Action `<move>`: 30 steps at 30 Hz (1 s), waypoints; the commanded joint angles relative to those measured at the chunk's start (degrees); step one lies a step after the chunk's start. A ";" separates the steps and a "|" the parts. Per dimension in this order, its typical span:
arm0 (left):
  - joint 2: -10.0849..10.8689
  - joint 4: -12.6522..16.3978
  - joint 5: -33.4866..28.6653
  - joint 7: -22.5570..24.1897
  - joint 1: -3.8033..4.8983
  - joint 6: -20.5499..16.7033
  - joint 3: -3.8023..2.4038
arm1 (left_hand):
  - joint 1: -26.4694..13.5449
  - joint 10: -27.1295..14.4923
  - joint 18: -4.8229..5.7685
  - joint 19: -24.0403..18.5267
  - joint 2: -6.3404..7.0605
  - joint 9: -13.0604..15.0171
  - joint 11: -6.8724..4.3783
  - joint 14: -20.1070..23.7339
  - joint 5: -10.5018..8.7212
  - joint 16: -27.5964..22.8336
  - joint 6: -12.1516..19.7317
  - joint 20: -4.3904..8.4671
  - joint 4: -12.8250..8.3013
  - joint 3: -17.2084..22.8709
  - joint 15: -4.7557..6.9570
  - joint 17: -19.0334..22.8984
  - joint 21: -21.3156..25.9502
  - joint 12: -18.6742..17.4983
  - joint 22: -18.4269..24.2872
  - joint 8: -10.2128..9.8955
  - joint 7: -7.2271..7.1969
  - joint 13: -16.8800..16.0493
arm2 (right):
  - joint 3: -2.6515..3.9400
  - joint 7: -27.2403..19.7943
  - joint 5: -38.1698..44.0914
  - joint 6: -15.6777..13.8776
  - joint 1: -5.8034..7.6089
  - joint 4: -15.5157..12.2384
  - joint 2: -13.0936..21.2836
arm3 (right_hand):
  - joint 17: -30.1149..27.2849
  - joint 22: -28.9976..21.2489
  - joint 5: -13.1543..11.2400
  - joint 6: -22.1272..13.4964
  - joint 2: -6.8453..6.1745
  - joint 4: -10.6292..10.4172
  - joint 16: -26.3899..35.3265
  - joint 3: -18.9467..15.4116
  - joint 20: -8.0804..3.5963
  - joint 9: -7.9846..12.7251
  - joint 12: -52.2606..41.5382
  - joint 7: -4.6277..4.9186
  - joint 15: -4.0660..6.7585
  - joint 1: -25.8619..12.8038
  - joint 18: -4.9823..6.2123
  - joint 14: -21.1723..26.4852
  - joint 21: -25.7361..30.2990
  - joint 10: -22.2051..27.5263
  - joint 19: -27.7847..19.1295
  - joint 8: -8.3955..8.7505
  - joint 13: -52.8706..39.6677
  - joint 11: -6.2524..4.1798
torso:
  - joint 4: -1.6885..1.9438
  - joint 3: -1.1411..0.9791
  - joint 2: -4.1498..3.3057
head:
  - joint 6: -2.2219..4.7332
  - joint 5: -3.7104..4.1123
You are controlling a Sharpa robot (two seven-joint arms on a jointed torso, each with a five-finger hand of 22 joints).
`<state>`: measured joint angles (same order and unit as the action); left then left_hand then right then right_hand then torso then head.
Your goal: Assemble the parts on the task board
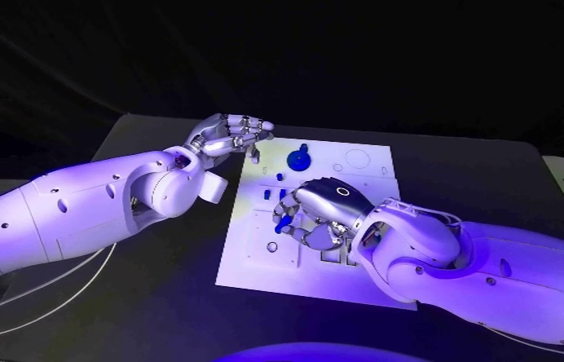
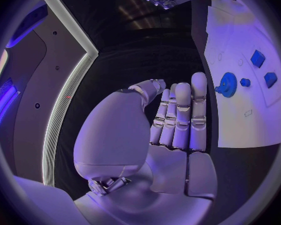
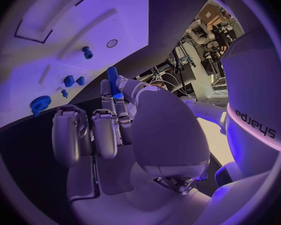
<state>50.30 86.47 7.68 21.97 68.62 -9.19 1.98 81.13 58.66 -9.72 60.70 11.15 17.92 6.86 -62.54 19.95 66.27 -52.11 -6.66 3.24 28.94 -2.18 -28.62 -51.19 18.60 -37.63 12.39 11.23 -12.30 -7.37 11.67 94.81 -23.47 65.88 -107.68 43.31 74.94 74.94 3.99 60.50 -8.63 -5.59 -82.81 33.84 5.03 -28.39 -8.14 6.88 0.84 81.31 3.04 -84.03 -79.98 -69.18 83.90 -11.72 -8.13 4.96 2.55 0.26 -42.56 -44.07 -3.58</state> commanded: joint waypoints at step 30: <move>-0.23 0.07 -0.27 -0.06 0.03 1.45 -0.03 | -0.63 -0.40 -0.88 0.01 -0.15 -0.01 0.10 0.46 0.27 0.39 0.06 -0.54 -0.31 -0.12 -0.15 0.09 0.23 0.44 0.08 -0.12 -0.16 -0.10 | -0.89 0.01 5.13 2.89 -4.28 6.15 -5.07 | 4.06 10.64 0.92 -0.19 0.00 0.72 -0.02 0.28 -0.38 -0.21 0.05 0.65 0.16 0.30 -1.00 -3.48 -0.14 -1.74 3.10 -0.41 -0.15 -1.45 | -0.11 -0.12 -0.07 | -0.97 -1.74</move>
<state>50.12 86.44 7.68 21.71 68.63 -8.74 1.98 81.13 58.67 -9.71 60.70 11.15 17.92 6.86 -62.33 19.95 66.27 -52.11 -6.66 3.24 28.94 -2.38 -28.63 -51.19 18.83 -37.64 12.39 11.23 -12.34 -8.24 10.60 97.57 -22.22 61.67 -101.53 38.37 74.92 74.91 4.71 60.36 -8.88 -5.09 -82.81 34.15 5.03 -28.57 -7.91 7.15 0.84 81.06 3.04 -84.03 -79.98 -69.44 83.90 -11.88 -8.20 5.21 2.42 0.10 -42.64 -45.03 -5.33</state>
